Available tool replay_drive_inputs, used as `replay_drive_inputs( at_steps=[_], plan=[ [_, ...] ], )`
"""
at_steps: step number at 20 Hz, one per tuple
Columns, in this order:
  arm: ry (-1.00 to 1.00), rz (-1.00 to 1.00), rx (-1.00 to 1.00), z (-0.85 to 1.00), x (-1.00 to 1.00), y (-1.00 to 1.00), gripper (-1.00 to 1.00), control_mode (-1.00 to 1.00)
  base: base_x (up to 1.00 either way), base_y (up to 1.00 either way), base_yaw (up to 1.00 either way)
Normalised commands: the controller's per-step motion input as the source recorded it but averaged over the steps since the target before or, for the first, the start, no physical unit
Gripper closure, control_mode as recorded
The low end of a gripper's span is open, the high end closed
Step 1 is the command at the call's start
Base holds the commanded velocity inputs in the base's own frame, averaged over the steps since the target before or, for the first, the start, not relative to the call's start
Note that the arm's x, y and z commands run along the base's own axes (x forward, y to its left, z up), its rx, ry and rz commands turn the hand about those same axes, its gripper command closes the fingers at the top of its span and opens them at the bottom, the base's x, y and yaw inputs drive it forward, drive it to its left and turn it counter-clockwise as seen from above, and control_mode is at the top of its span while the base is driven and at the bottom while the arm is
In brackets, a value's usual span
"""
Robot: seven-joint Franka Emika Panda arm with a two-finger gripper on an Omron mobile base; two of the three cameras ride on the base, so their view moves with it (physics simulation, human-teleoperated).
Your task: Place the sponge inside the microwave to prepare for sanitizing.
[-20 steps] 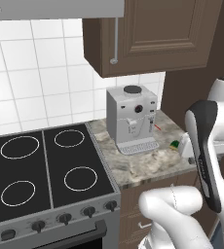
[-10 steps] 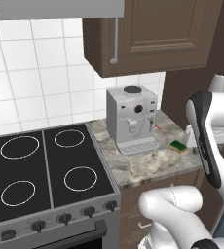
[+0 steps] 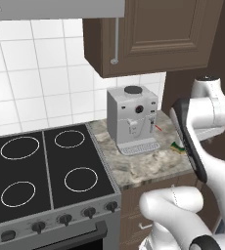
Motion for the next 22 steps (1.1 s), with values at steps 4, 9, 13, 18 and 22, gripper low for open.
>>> replay_drive_inputs(
  at_steps=[4, 9, 13, 18, 22],
  plan=[
    [-0.07, 0.12, 0.0, -0.01, 0.21, -0.27, -1.0, -1.0, 0.0, 0.0, 0.0],
    [-0.03, 0.09, 0.0, -0.24, 0.41, -0.32, -1.0, -1.0, 0.0, 0.0, 0.0],
    [0.0, 0.09, 0.0, -0.26, 0.45, -0.13, -1.0, -1.0, 0.0, 0.0, 0.0],
    [0.0, 0.07, 0.0, -0.23, 0.58, -0.02, -1.0, -1.0, 0.0, 0.0, 0.0],
    [0.0, 0.02, 0.0, -0.27, 0.64, -0.1, -1.0, -1.0, 0.0, 0.0, 0.0]
  ],
)
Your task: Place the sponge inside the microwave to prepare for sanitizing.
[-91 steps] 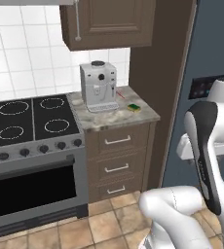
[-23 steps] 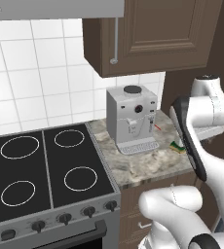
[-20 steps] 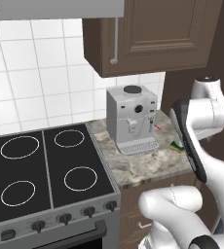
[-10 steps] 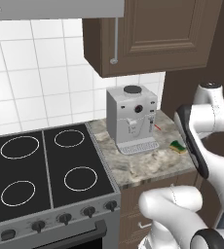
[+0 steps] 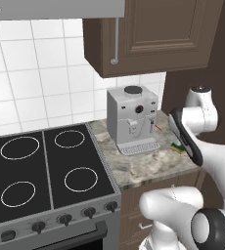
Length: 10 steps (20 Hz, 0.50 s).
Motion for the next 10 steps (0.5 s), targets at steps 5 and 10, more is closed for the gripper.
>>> replay_drive_inputs(
  at_steps=[5, 10],
  plan=[
    [0.07, 0.0, 0.0, -0.3, 0.66, -0.27, -1.0, -1.0, 0.0, 0.0, 0.0],
    [0.11, 0.0, 0.02, -0.36, 0.75, -0.37, -1.0, -1.0, 0.0, 0.0, 0.0]
  ],
)
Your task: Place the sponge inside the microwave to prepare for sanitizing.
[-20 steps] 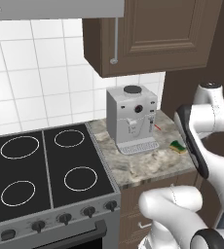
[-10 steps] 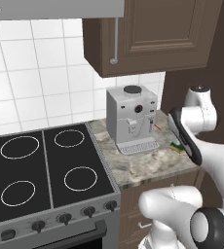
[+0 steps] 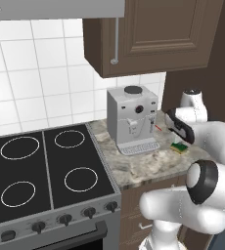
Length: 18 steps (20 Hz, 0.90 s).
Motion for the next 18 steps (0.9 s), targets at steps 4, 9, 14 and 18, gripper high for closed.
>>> replay_drive_inputs(
  at_steps=[4, 9, 14, 18],
  plan=[
    [0.02, 0.0, 0.0, -0.28, 0.69, -0.28, -1.0, -1.0, 0.0, 0.0, 0.0],
    [0.02, 0.0, 0.0, -0.31, 0.54, -0.3, -1.0, -1.0, 0.0, 0.0, 0.0],
    [0.01, 0.01, 0.05, -0.33, 0.29, -0.14, -1.0, -1.0, 0.0, 0.0, 0.0],
    [0.0, 0.02, 0.08, -0.38, 0.23, -0.01, -1.0, -1.0, 0.0, 0.0, 0.0]
  ],
)
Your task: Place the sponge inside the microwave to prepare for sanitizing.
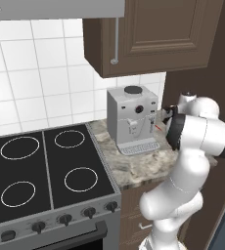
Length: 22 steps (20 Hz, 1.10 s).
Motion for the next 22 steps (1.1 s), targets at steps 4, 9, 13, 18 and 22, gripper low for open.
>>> replay_drive_inputs(
  at_steps=[4, 9, 13, 18, 22],
  plan=[
    [0.01, 0.02, 0.04, -0.34, 0.12, 0.0, -1.0, -1.0, 0.0, 0.0, 0.0],
    [0.0, 0.0, 0.0, -0.21, 0.01, 0.0, -1.0, -1.0, 0.0, 0.0, 0.0],
    [0.0, 0.0, 0.0, -0.16, 0.0, 0.0, -1.0, -1.0, 0.0, 0.0, 0.0],
    [0.0, 0.0, 0.0, -0.13, 0.0, 0.0, -1.0, -1.0, 0.0, 0.0, 0.0],
    [0.0, 0.0, 0.0, -0.15, 0.0, 0.0, -1.0, -1.0, 0.0, 0.0, 0.0]
  ],
)
